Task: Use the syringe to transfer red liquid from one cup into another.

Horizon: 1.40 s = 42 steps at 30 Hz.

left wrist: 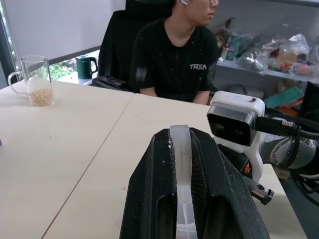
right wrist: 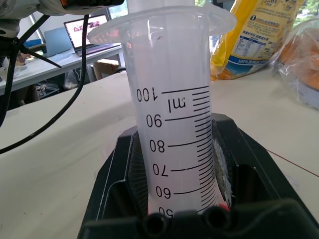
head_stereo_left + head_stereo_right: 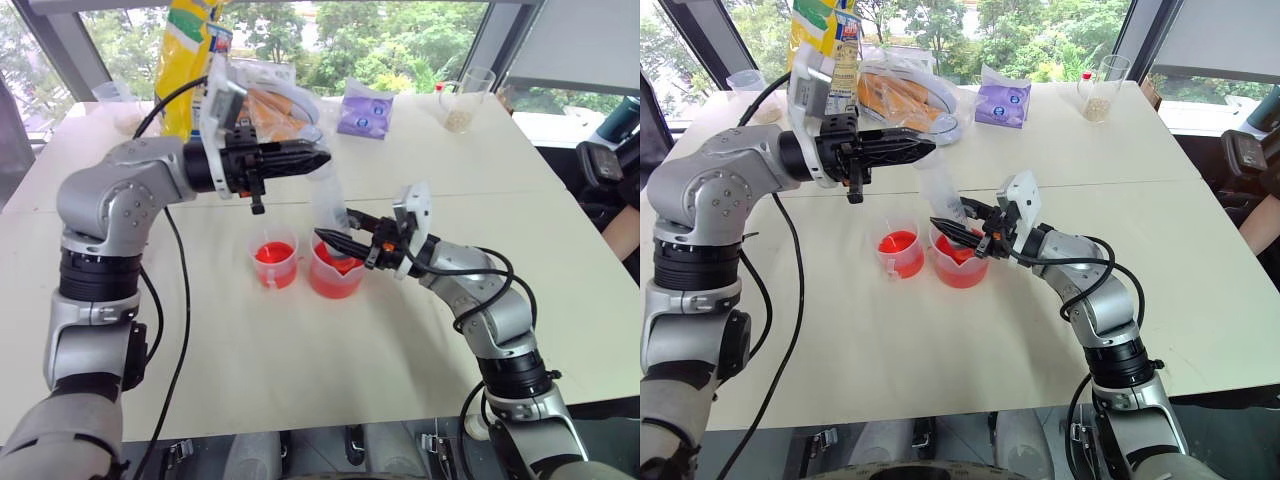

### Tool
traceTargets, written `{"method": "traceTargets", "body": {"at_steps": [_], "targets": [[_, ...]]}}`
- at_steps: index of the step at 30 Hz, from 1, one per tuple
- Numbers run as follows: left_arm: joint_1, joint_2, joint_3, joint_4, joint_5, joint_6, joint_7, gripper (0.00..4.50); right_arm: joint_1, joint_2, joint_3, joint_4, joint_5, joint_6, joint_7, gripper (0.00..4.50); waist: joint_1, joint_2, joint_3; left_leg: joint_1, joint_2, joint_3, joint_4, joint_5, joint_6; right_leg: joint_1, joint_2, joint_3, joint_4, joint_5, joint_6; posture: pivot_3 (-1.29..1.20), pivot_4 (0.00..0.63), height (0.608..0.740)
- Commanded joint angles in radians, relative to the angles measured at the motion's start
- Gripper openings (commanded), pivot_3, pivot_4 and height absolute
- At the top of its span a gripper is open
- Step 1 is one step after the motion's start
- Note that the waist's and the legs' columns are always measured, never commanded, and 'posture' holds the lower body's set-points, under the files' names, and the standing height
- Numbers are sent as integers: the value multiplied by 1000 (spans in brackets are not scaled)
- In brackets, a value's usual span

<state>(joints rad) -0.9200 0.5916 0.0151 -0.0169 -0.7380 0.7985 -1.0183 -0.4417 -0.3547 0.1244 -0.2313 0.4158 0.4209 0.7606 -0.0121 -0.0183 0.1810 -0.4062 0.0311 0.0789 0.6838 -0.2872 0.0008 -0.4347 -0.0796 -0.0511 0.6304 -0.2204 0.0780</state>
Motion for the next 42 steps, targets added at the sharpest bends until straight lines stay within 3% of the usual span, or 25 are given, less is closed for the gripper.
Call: {"method": "traceTargets", "body": {"at_steps": [1, 4, 5, 8, 12, 20, 27, 33, 42], "targets": [[-60, 11, 88, -20, 1, -64, 31, 19, 11, -16, 36, -6, 1, 40, 26, 1379, 0, 0, 0, 0, 0, 0, 0, 0, 0, 0, 0, 0, 0, 0, 0, 0, 150, 740], [-46, 12, 86, -31, -6, -53, 29, 19, -8, -17, 22, -16, 7, 46, 23, 1379, 0, 0, 0, 0, 0, 0, 0, 0, 0, 0, 0, 0, 0, 0, 0, 0, 150, 740], [-42, 12, 87, -34, -10, -48, 28, 899, -14, -17, 17, -19, 9, 48, 21, 1379, 0, 0, 0, 0, 0, 0, 0, 0, 0, 0, 0, 0, 0, 0, 0, 0, 150, 740], [-22, 16, 91, -49, -17, -36, 29, 2202, -34, -20, -4, -36, 20, 61, 13, 1379, -1, 0, 0, 0, 0, 0, 0, 0, 0, 0, 0, 0, 0, 0, 0, 0, 150, 740], [13, 40, 113, -81, -32, -25, 22, 4369, -52, -24, -30, -68, 37, 85, 3, 1379, -1, 0, 0, 0, 0, 0, 0, 0, 0, 0, 0, 0, 0, 0, 0, 0, 150, 740], [72, 136, 218, -89, -77, -5, 32, 4466, -108, -14, -68, -102, 75, 116, -32, 1379, -3, 0, 0, 0, 0, 0, 0, 0, 0, 0, 0, 0, 0, 0, 0, 0, 150, 740], [81, 217, 338, -58, -124, 20, 72, 4466, -270, 18, -95, -91, 148, 151, -51, 1379, -2, 0, 0, -1, 1, 0, 0, 0, 0, -1, 0, 0, 0, 0, 0, 0, 150, 740], [75, 271, 383, -59, -157, 38, 82, 4466, -389, 131, -42, 41, 145, 103, -27, 1379, -3, 0, 0, -1, 1, 0, 0, 0, 0, -1, 0, 0, 0, 0, 0, 0, 150, 740], [62, 293, 455, -94, -287, 104, 142, 4466, -391, 246, 48, 251, 46, -55, 32, 1379, -5, 0, 0, -1, 1, 0, 0, 0, 0, -1, -1, 0, 0, 0, 0, 0, 150, 740]]}}
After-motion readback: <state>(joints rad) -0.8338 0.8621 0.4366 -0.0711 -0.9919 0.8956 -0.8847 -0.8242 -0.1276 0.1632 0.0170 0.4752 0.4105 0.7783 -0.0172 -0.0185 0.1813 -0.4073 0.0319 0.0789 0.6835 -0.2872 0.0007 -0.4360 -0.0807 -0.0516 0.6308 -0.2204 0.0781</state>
